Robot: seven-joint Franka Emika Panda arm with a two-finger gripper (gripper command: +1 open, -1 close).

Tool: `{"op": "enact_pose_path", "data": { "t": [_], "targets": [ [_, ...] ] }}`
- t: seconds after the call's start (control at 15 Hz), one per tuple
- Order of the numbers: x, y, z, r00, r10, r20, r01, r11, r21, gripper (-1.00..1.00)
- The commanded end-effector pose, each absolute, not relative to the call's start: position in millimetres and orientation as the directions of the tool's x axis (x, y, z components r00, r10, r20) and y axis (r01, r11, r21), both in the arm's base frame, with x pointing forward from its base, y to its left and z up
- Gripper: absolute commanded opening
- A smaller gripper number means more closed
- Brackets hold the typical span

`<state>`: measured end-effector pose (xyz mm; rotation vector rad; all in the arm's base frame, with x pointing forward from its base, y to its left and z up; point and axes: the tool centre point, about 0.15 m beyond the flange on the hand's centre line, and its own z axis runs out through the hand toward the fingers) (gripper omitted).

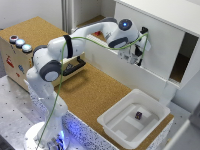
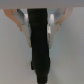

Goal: Grasp the door handle, then slide the door to the left

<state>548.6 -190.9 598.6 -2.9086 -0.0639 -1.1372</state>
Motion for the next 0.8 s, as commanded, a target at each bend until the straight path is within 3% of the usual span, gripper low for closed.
{"op": "enact_pose_path", "data": {
  "t": [0.0, 0.73],
  "targets": [
    [488.3, -118.6, 569.5, 0.692, 0.033, 0.721, -0.022, -0.997, 0.067, -1.00],
    [467.6, 8.6, 580.1, 0.676, 0.070, 0.733, 0.021, -0.997, 0.075, -1.00]
  ]
}}
